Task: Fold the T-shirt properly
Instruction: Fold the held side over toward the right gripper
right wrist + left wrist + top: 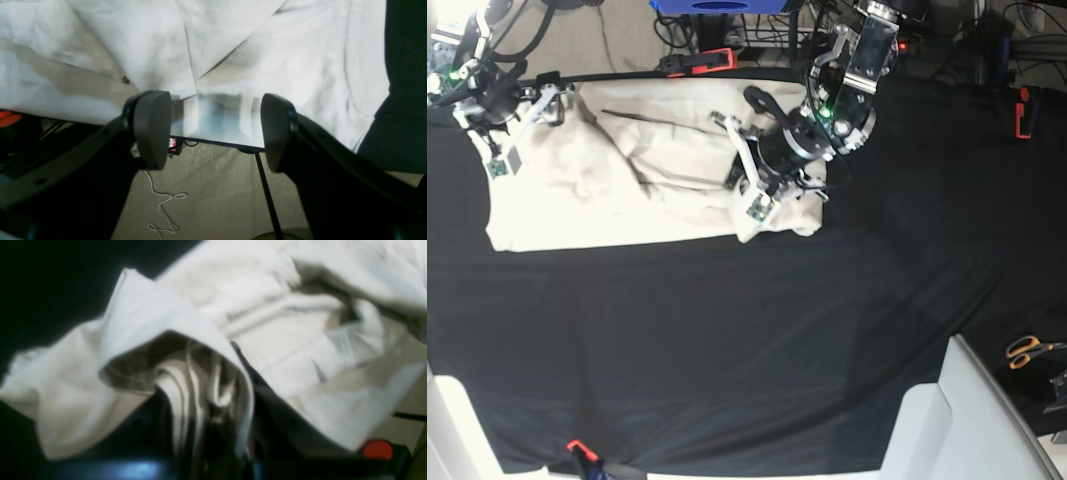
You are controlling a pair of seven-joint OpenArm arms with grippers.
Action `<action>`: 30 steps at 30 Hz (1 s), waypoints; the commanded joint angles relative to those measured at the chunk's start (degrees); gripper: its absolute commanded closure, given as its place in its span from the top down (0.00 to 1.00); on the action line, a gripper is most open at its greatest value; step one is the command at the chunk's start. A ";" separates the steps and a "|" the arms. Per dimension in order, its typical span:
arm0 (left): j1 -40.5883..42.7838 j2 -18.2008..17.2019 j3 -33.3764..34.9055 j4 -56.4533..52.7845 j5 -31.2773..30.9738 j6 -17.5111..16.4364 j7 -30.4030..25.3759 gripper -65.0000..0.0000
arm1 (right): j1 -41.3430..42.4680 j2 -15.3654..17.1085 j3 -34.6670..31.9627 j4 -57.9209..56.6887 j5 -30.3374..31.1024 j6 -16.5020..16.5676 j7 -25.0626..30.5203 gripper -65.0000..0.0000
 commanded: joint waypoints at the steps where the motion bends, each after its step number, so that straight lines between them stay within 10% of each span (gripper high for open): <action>1: -0.13 0.37 -0.08 0.71 -0.62 0.04 -1.21 0.00 | -0.05 0.48 0.40 0.88 0.47 0.20 0.64 0.61; 10: -1.27 0.90 0.01 0.71 -0.53 0.04 -1.04 0.00 | 0.21 0.57 0.23 0.88 0.47 0.20 0.64 0.61; 18: -4.61 1.78 7.66 -1.40 -0.18 0.04 -1.04 0.51 | 0.30 0.57 0.05 0.88 0.47 0.20 0.64 0.61; 30: -9.01 3.53 22.87 -6.85 -0.62 0.04 -0.95 0.53 | 0.39 0.74 0.31 0.88 0.47 0.20 0.64 0.61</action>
